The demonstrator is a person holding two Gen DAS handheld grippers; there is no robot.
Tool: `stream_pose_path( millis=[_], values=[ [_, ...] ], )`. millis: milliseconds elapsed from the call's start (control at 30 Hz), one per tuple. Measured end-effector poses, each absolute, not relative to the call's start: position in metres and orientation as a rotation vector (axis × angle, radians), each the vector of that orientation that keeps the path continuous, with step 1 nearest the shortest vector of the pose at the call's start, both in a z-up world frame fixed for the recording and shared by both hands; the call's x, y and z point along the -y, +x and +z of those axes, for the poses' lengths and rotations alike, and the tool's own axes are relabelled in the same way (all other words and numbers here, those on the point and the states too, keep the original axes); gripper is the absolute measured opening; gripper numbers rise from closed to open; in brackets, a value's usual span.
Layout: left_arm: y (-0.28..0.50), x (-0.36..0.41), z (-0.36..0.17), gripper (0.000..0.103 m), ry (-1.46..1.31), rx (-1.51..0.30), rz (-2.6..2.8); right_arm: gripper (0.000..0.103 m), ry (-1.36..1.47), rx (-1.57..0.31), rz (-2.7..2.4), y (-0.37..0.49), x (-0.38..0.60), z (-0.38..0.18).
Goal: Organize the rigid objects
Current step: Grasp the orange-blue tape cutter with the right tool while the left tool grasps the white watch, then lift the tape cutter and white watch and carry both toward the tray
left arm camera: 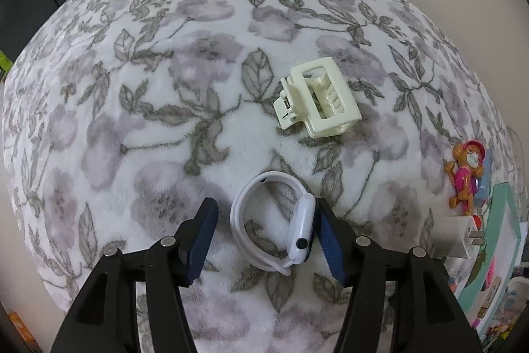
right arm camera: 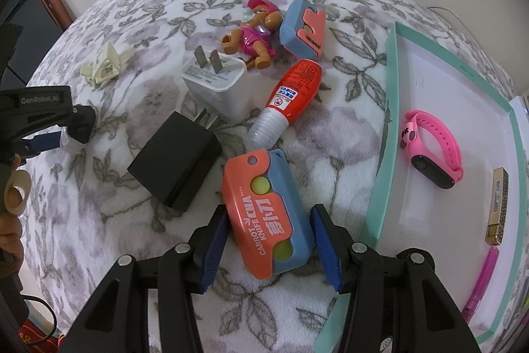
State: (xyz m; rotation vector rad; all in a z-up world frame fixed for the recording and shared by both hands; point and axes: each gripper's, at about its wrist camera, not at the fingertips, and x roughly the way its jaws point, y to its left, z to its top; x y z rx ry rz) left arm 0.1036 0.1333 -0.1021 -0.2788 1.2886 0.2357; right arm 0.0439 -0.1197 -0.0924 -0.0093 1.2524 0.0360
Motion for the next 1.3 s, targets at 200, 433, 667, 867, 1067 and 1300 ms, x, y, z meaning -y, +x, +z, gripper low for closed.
stream_pose_path(
  millis=[200, 433, 667, 867, 1067, 1300],
  values=[
    [0.108, -0.124, -0.102, 0.05, -0.237, -1.286, 0.221, 0.054, -0.01, -1.253, 0.035, 0.044, 0.119, -0.092],
    [0.114, -0.113, -0.102, 0.05, -0.169, -1.327, 0.215, 0.053, -0.009, -1.25, 0.034, 0.044, 0.119, -0.092],
    [0.109, -0.107, -0.101, 0.05, -0.134, -1.385, 0.23, 0.051, -0.006, -1.251, 0.017, 0.043, 0.119, -0.091],
    [0.1, -0.085, -0.096, 0.05, -0.091, -1.393, 0.224, 0.049, 0.015, -1.276, -0.014, 0.037, 0.12, -0.091],
    [0.096, -0.067, -0.087, 0.05, -0.118, -1.401, 0.173, 0.049, 0.081, -1.299, -0.036, 0.031, 0.124, -0.089],
    [0.09, -0.048, -0.064, 0.05, -0.12, -1.37, 0.148, 0.048, 0.183, -1.303, -0.03, 0.022, 0.137, -0.087]
  ],
)
